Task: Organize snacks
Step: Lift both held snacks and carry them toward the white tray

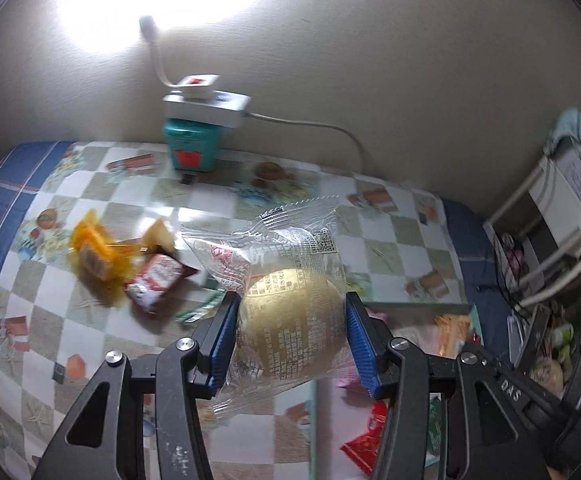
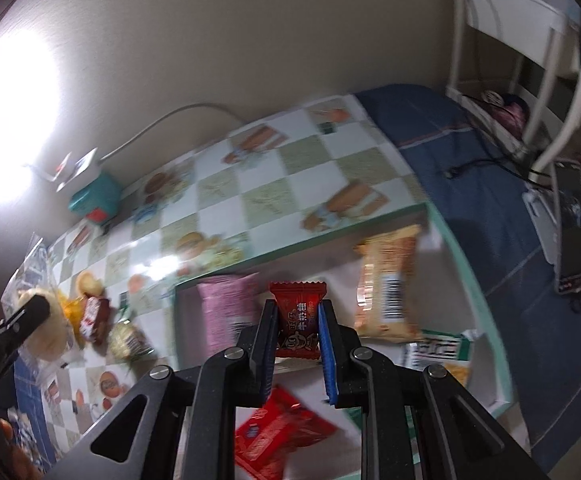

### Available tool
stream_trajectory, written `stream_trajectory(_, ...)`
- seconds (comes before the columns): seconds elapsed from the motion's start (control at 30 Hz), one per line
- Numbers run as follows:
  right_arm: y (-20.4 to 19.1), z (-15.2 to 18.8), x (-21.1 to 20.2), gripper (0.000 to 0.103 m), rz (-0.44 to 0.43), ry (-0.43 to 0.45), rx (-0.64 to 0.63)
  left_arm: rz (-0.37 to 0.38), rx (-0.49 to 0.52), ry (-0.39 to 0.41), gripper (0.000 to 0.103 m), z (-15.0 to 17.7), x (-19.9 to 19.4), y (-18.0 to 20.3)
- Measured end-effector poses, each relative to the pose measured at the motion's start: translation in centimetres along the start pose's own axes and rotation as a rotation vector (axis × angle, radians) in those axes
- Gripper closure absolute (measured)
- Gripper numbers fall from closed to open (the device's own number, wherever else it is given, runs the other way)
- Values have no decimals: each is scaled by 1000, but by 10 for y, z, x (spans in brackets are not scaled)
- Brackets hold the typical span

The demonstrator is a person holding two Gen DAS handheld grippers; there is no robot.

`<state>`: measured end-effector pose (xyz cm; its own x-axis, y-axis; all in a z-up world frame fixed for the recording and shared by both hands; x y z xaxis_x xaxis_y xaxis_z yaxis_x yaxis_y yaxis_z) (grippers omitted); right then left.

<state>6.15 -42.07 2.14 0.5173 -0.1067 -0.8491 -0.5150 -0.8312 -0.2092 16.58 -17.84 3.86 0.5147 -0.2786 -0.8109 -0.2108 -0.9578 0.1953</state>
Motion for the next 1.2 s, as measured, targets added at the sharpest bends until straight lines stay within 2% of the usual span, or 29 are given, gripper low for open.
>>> stream_trajectory(0.27, 53, -10, 0, 82, 77, 19, 83, 66, 117, -72, 50, 23, 24, 58)
stream_trajectory(0.33, 66, -12, 1, 82, 93, 20, 106, 62, 147, -79, 50, 30, 28, 72)
stream_trajectory(0.67, 119, -12, 21, 82, 147, -5, 191, 110, 228, -131, 49, 56, 55, 113)
stream_trajectory(1.2, 126, -4, 55, 81, 147, -81, 187, 138, 299, -164, 49, 76, 77, 137)
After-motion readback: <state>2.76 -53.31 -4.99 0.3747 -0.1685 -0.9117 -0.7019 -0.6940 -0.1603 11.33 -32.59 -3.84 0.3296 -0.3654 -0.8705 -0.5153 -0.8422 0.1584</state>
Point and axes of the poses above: each gripper's, at about its wrist camera, not at the fingertips, and x roughly the way its jaws point, y to its right, z to its underside, the point moved 4 cm from there along x, roughly the way its jaws point, and after that the axes turned 3 degrees about -z, right-handed, at the moved point
